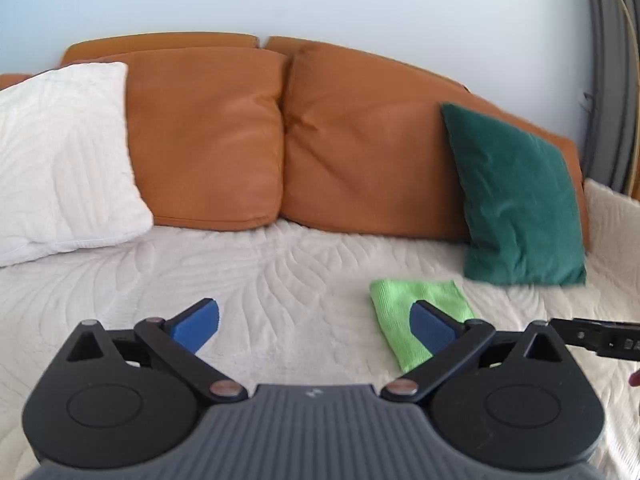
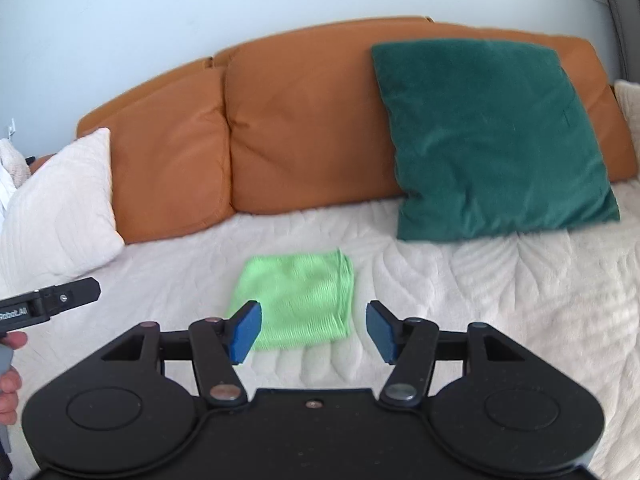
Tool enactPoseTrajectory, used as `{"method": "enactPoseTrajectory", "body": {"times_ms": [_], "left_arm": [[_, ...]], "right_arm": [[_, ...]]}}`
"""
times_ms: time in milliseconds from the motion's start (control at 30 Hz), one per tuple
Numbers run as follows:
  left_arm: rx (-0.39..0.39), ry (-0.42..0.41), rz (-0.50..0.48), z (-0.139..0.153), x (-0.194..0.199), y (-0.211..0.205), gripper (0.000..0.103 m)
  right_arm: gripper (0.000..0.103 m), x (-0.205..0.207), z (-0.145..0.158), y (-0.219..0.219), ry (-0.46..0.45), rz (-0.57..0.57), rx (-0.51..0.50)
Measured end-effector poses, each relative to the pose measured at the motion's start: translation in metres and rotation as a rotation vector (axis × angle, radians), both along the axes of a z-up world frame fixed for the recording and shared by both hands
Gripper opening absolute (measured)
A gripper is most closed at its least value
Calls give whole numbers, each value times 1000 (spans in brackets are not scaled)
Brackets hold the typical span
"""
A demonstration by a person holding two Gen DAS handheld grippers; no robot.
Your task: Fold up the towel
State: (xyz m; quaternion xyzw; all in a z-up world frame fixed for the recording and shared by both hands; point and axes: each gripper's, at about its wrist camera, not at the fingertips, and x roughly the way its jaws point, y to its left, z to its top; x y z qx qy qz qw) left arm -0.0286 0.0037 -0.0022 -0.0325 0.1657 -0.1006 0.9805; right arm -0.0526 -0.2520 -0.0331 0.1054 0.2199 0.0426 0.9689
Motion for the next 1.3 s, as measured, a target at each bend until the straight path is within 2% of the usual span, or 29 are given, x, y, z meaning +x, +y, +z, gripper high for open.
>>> {"method": "enactPoseTrajectory", "body": {"times_ms": [33, 100, 200, 333, 467, 600, 933, 1300], "left_arm": [[18, -5, -4, -1, 0, -3, 103], [17, -9, -21, -3, 0, -3, 103], [19, -19, 6, -4, 0, -1, 103], [59, -11, 18, -9, 4, -1, 103], [39, 21, 3, -11, 7, -2, 103], [54, 13, -3, -11, 6, -4, 103], [17, 24, -12, -11, 6, -2, 103], [40, 15, -25, -12, 5, -7, 103]], "right_arm": [[59, 0, -4, -1, 16, 13, 12], [59, -6, -3, -2, -25, 48, 62], [59, -5, -1, -7, -31, 62, 107], [59, -1, -1, -7, -15, 30, 69], [59, 0, 0, -7, -7, 24, 71], [59, 0, -1, -7, -10, 26, 72], [59, -3, 1, -10, -26, 45, 99], [59, -6, 4, -18, -23, 39, 139]]}}
